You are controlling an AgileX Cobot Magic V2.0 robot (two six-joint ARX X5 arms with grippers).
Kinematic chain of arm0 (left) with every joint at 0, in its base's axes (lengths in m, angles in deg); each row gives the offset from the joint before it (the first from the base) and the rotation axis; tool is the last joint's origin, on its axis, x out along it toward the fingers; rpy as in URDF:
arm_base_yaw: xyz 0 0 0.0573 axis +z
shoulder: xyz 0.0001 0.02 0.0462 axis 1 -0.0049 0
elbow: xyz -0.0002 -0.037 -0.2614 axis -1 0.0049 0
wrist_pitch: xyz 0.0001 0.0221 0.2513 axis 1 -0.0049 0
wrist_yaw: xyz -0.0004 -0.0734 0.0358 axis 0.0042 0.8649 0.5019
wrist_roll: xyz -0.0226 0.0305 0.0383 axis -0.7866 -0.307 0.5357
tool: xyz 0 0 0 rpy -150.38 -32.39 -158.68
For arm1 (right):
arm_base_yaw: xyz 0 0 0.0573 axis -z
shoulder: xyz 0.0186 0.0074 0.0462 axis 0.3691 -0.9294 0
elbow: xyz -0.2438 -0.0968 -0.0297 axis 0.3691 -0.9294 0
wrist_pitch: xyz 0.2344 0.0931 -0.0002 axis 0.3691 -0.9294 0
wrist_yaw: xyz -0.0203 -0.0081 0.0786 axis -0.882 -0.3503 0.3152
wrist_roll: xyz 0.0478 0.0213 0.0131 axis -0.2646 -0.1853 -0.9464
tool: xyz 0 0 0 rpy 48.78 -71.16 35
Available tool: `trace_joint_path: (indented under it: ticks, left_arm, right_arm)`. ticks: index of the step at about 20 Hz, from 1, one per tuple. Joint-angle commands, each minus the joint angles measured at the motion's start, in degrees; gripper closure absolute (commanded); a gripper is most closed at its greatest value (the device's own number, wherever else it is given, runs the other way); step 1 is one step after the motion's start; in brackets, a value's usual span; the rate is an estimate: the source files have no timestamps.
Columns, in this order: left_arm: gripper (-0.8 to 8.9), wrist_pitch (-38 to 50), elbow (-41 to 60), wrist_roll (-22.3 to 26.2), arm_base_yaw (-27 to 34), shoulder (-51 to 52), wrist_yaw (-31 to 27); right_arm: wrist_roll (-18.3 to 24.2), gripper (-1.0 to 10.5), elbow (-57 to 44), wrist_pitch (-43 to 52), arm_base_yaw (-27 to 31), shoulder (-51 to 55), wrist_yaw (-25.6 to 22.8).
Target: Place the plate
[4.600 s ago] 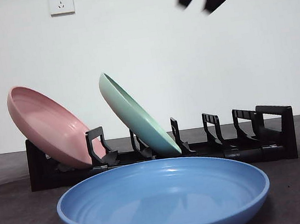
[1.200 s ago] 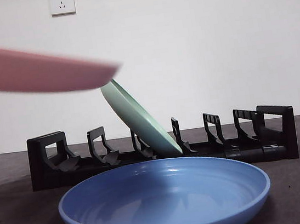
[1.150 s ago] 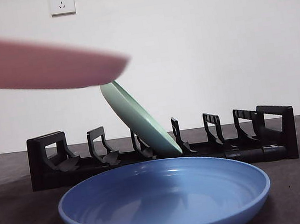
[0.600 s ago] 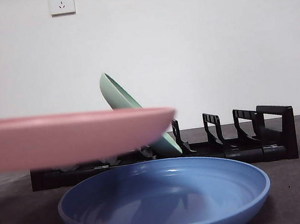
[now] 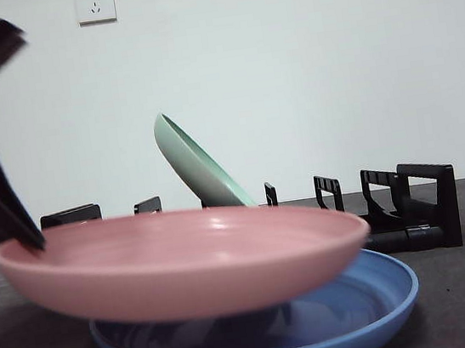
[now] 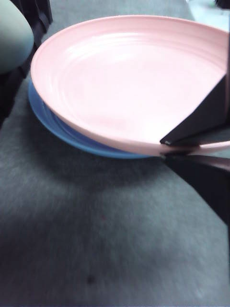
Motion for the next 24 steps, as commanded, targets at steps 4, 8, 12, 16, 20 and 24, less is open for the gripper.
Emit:
trace_joint_path:
  ticks: [4, 8, 12, 16, 20, 24]
  left_arm:
    - [7.99, 9.84, -0.48, -4.46, -4.33, -8.55, -1.53]
    - [7.99, 13.68, -0.48, -5.09, -5.97, -13.16, -3.43]
    - [7.98, 13.66, -0.50, -4.39, -6.32, -13.99, -6.82]
    - [7.44, 13.60, -0.59, -3.74, -6.32, -13.97, -6.82]
    - [5.51, 13.09, -0.68, -3.76, -6.29, -13.64, -6.80]
    - [5.24, 12.66, -1.03, -2.03, -5.07, -10.16, -6.84]
  right_arm:
    - [0.15, 7.2, 1.03, 0.00, -0.50, -0.35, 0.00]
    - [0.02, 7.2, 1.03, -0.94, -0.50, -0.35, 0.02]
    - [-0.24, 7.2, 1.03, -1.64, -0.52, -0.35, 0.04]
    - [-0.24, 7.2, 1.03, -1.77, -0.52, -0.35, 0.09]
    - [-0.24, 7.2, 1.03, -1.75, -0.52, -0.35, 0.07]
    - [-0.66, 7.2, 1.03, -1.77, -0.50, -0.44, 1.20]
